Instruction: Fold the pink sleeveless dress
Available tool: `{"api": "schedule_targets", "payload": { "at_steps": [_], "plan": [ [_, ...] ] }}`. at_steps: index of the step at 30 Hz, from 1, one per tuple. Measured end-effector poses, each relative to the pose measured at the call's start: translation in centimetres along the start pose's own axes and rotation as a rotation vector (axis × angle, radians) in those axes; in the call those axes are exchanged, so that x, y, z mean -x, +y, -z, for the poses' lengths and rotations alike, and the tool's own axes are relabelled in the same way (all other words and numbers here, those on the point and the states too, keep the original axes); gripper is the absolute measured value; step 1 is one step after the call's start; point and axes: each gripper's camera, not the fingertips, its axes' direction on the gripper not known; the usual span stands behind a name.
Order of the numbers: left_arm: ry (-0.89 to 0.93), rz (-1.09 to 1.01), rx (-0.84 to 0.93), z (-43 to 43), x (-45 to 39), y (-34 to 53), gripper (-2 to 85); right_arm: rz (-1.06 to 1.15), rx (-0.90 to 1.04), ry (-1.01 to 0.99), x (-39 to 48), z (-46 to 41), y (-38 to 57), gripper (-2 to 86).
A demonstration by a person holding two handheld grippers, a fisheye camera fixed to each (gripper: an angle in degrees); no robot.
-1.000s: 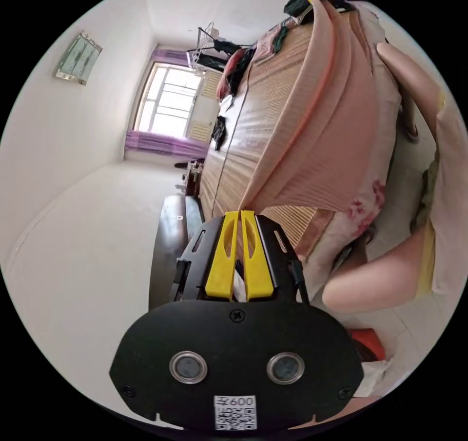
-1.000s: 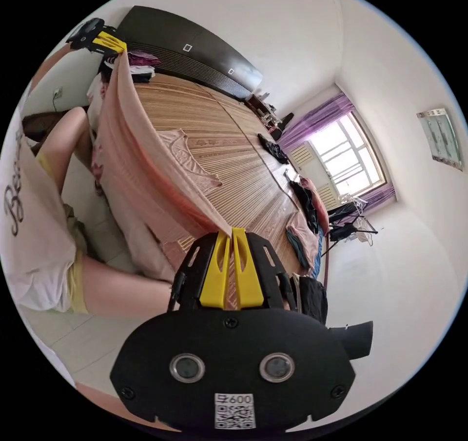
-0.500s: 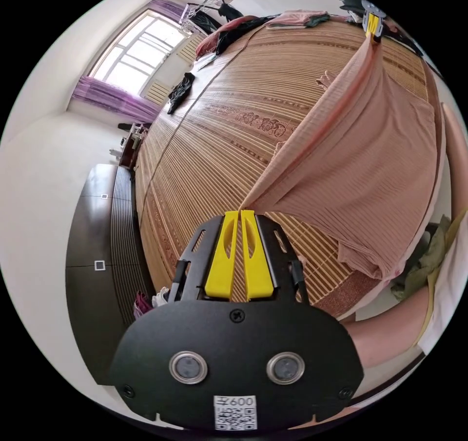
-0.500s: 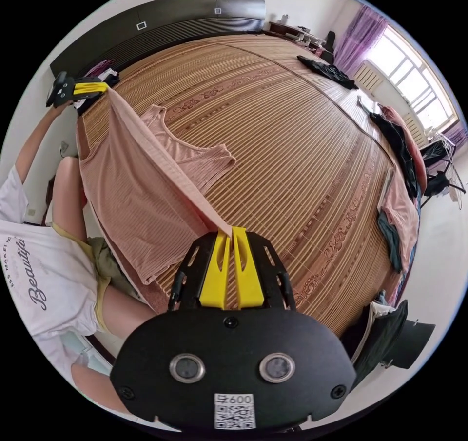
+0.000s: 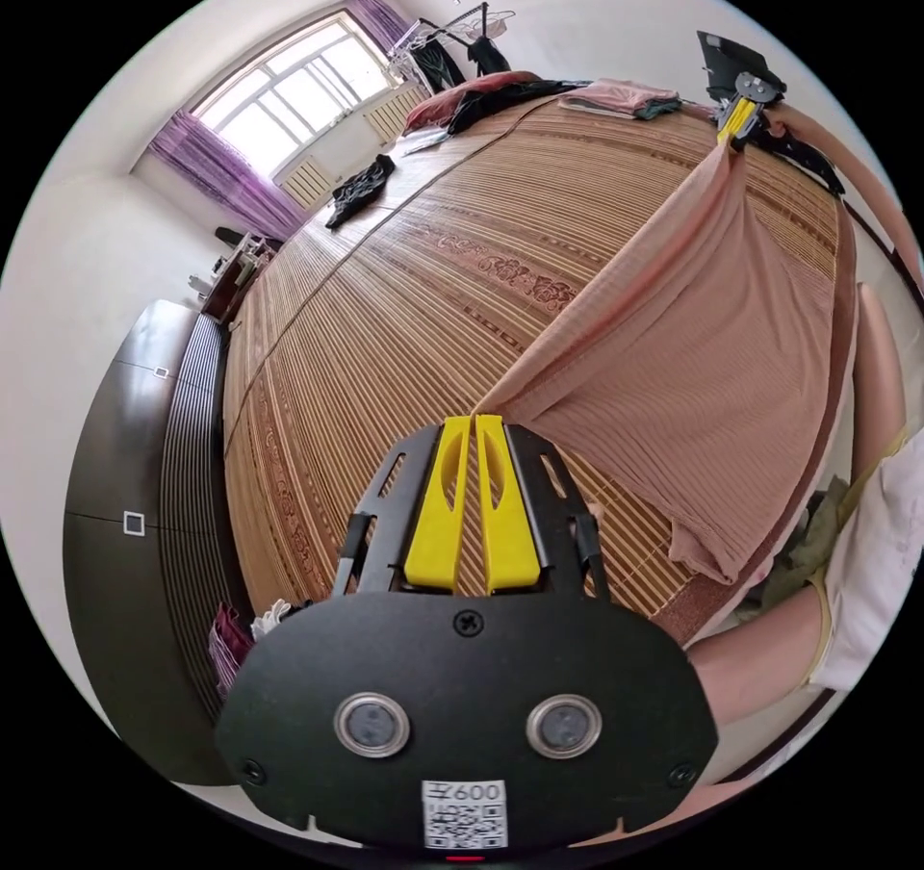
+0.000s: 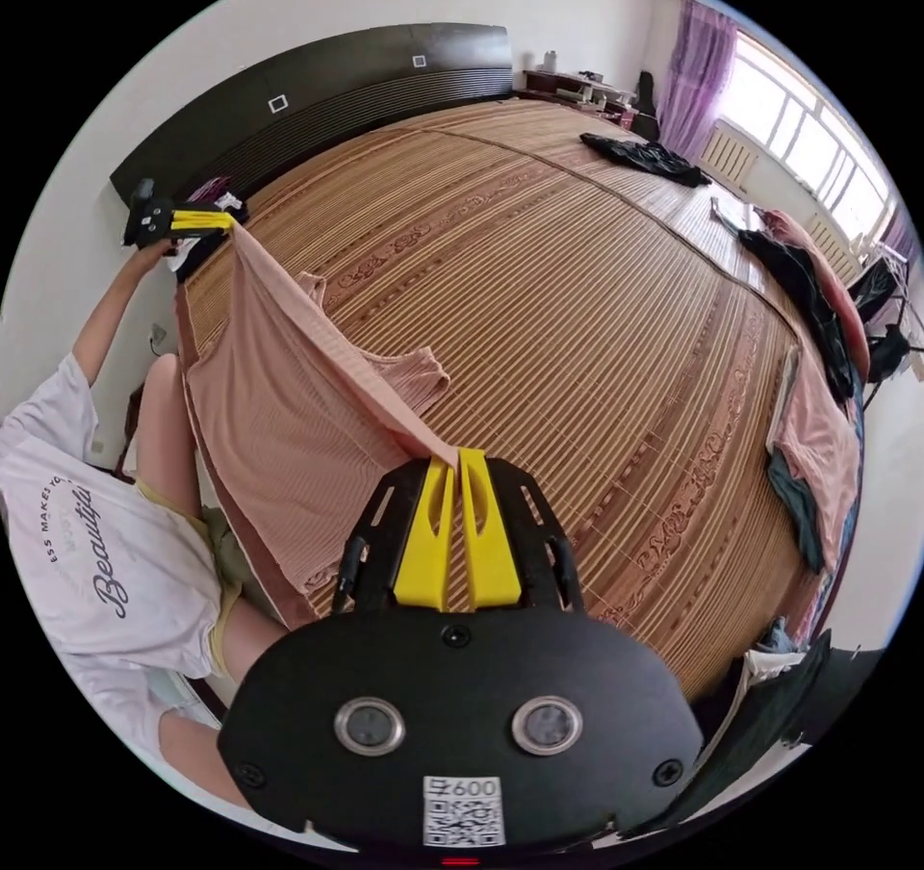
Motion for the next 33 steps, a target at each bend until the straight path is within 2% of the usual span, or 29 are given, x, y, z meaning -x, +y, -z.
{"api": "schedule_targets", "payload": {
  "at_steps": [8, 11, 13, 14, 16, 19, 21, 24, 27, 29, 31, 33],
  "plan": [
    [0.169, 0.098, 0.025, -10.2, 7.7, -2.5, 1.9, -0.238, 0.035, -0.163, -10.6, -8.2, -0.4, -0.6],
    [0.262, 0.137, 0.094, -14.6, 10.1, -2.3, 2.2, -0.345, 0.067, -0.204, -14.4, -10.7, 1.0, -0.1],
    [0.312, 0.193, 0.161, -18.3, 11.8, -1.2, 2.6, -0.443, -0.021, -0.343, -17.7, -10.8, 3.0, 0.9],
    [0.33, 0.222, 0.128, -18.6, 12.4, -0.8, 2.6, -0.481, -0.038, -0.379, -18.6, -10.9, 3.5, 1.4],
    [0.417, 0.407, 0.024, -19.3, 15.9, 1.4, 2.9, -0.585, -0.095, -0.476, -21.2, -11.1, 5.9, 2.9],
    [0.597, 0.645, -0.026, -20.5, 20.5, 5.0, 3.2, -0.74, -0.165, -0.451, -23.7, -10.3, 9.2, 2.7],
    [0.663, 0.709, -0.087, -20.1, 21.9, 6.9, 2.7, -0.786, -0.189, -0.464, -24.6, -9.6, 10.1, 2.2],
    [0.5, 0.765, -0.206, -16.2, 21.6, 8.9, 1.3, -0.756, -0.281, -0.412, -23.5, -7.3, 10.1, 0.6],
    [0.446, 0.678, -0.254, -12.4, 19.3, 8.5, 0.7, -0.557, -0.297, -0.394, -18.9, -6.4, 6.8, -0.5],
    [0.517, 0.558, -0.242, -10.8, 16.2, 7.2, 0.5, -0.405, -0.236, -0.422, -14.7, -7.3, 3.5, -0.7],
    [0.685, 0.333, -0.182, -9.2, 9.5, 5.2, 0.3, -0.201, -0.154, -0.487, -7.4, -9.5, -1.2, -0.8],
    [0.788, 0.213, -0.138, -8.1, 3.6, 4.6, 0.3, -0.06, -0.131, -0.58, -1.6, -11.6, -4.4, -0.8]
  ]
}}
